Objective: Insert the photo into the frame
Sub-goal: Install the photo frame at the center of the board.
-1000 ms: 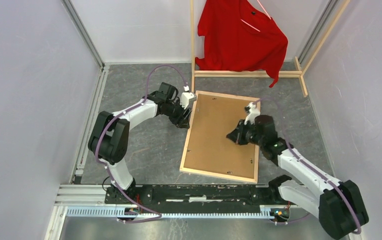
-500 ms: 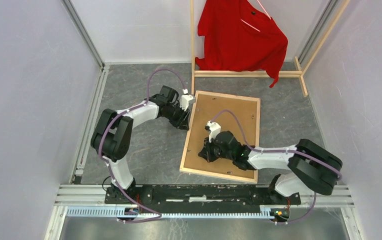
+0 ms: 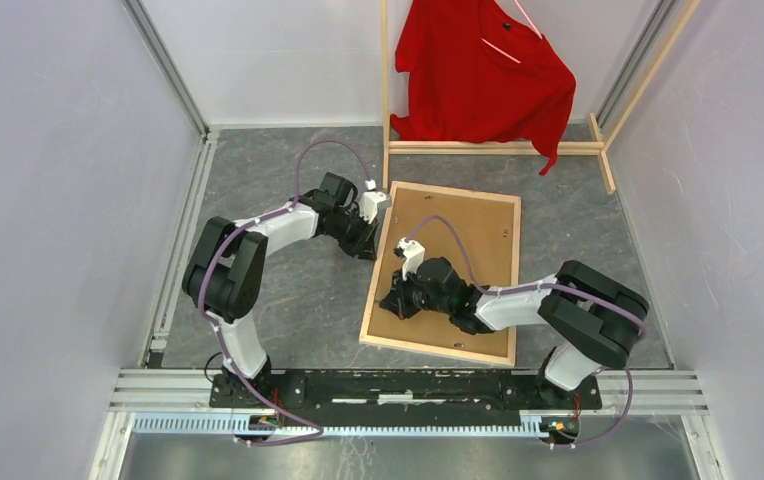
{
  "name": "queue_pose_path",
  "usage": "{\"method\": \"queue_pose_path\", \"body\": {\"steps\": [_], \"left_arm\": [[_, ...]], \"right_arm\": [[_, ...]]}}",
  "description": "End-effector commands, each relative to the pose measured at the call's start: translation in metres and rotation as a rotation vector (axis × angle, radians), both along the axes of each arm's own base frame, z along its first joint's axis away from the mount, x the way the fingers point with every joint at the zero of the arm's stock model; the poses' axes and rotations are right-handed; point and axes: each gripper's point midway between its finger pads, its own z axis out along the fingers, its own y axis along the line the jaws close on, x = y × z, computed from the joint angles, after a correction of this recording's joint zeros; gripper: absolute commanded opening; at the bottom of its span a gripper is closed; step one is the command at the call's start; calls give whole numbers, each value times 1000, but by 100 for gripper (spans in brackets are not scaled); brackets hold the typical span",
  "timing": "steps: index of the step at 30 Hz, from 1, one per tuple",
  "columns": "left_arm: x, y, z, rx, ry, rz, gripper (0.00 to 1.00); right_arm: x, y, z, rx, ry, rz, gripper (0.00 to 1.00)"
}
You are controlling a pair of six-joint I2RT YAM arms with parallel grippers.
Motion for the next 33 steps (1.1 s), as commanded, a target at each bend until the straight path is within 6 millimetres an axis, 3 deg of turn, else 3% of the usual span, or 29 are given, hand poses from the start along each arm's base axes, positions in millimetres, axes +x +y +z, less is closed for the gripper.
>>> {"method": "queue_pose_path", "body": {"steps": [1, 15, 33], "left_arm": [[1, -4, 1, -36, 11, 8, 22], [1, -1, 1, -28, 4, 9, 19], [-1, 1, 7, -26, -8, 6, 18]], "right_arm": [[5, 20, 14, 57, -32, 35, 0], [7, 25, 4, 26, -19, 55, 0], [19, 16, -3, -11, -32, 36, 0]]}}
